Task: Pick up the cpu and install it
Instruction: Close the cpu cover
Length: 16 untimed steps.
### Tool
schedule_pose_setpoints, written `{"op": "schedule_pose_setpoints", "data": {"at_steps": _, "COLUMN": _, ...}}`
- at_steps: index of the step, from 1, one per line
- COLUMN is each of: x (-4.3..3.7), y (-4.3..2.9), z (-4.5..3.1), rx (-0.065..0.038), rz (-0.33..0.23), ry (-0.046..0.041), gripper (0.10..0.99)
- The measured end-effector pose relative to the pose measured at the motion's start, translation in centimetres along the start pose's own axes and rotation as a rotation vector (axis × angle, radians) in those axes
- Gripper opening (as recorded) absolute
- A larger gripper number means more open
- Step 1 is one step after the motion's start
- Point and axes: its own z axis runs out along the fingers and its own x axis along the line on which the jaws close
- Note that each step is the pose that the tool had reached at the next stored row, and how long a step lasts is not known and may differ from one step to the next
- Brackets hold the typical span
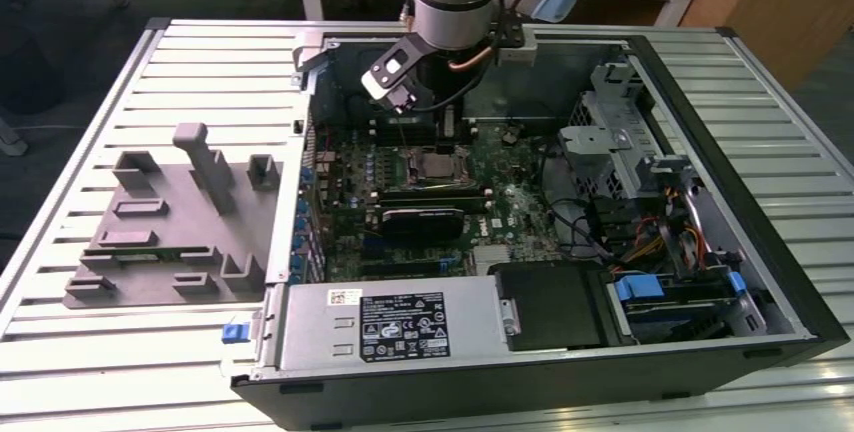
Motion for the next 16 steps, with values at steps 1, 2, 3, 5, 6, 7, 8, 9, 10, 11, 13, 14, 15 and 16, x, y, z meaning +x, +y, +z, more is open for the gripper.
{"op": "schedule_pose_setpoints", "data": {"at_steps": 1, "x": 0.00, "y": 0.00, "z": 0.00, "rx": 0.000, "rz": 0.000, "ry": 0.0001, "gripper": 0.106}}
{"op": "schedule_pose_setpoints", "data": {"at_steps": 2, "x": 0.00, "y": 0.00, "z": 0.00, "rx": 0.000, "rz": -0.001, "ry": 0.0001, "gripper": 0.106}}
{"op": "schedule_pose_setpoints", "data": {"at_steps": 3, "x": 0.00, "y": 0.00, "z": 0.00, "rx": 0.000, "rz": -0.010, "ry": 0.0001, "gripper": 0.106}}
{"op": "schedule_pose_setpoints", "data": {"at_steps": 5, "x": 0.01, "y": -0.01, "z": 0.01, "rx": 0.000, "rz": -0.042, "ry": 0.0012, "gripper": 0.106}}
{"op": "schedule_pose_setpoints", "data": {"at_steps": 6, "x": 0.01, "y": -0.01, "z": 0.01, "rx": 0.000, "rz": -0.061, "ry": 0.0019, "gripper": 0.106}}
{"op": "schedule_pose_setpoints", "data": {"at_steps": 7, "x": 0.00, "y": 0.00, "z": 0.01, "rx": 0.001, "rz": -0.079, "ry": 0.0027, "gripper": 0.106}}
{"op": "schedule_pose_setpoints", "data": {"at_steps": 8, "x": 0.00, "y": 0.00, "z": 0.01, "rx": 0.001, "rz": -0.097, "ry": 0.0034, "gripper": 0.106}}
{"op": "schedule_pose_setpoints", "data": {"at_steps": 9, "x": 0.00, "y": 0.00, "z": 0.02, "rx": 0.001, "rz": -0.115, "ry": 0.0043, "gripper": 0.106}}
{"op": "schedule_pose_setpoints", "data": {"at_steps": 10, "x": 0.00, "y": 0.00, "z": 0.02, "rx": 0.001, "rz": -0.133, "ry": 0.0050, "gripper": 0.106}}
{"op": "schedule_pose_setpoints", "data": {"at_steps": 11, "x": 0.00, "y": 0.00, "z": 0.03, "rx": 0.001, "rz": -0.151, "ry": 0.0057, "gripper": 0.106}}
{"op": "schedule_pose_setpoints", "data": {"at_steps": 13, "x": 0.00, "y": 0.00, "z": 0.03, "rx": 0.002, "rz": -0.188, "ry": 0.0074, "gripper": 0.106}}
{"op": "schedule_pose_setpoints", "data": {"at_steps": 14, "x": 0.00, "y": 0.00, "z": 0.04, "rx": 0.002, "rz": -0.206, "ry": 0.0082, "gripper": 0.106}}
{"op": "schedule_pose_setpoints", "data": {"at_steps": 15, "x": 0.00, "y": 0.00, "z": 0.04, "rx": 0.002, "rz": -0.224, "ry": 0.0090, "gripper": 0.106}}
{"op": "schedule_pose_setpoints", "data": {"at_steps": 16, "x": 0.00, "y": 0.00, "z": 0.04, "rx": 0.002, "rz": -0.242, "ry": 0.0097, "gripper": 0.106}}
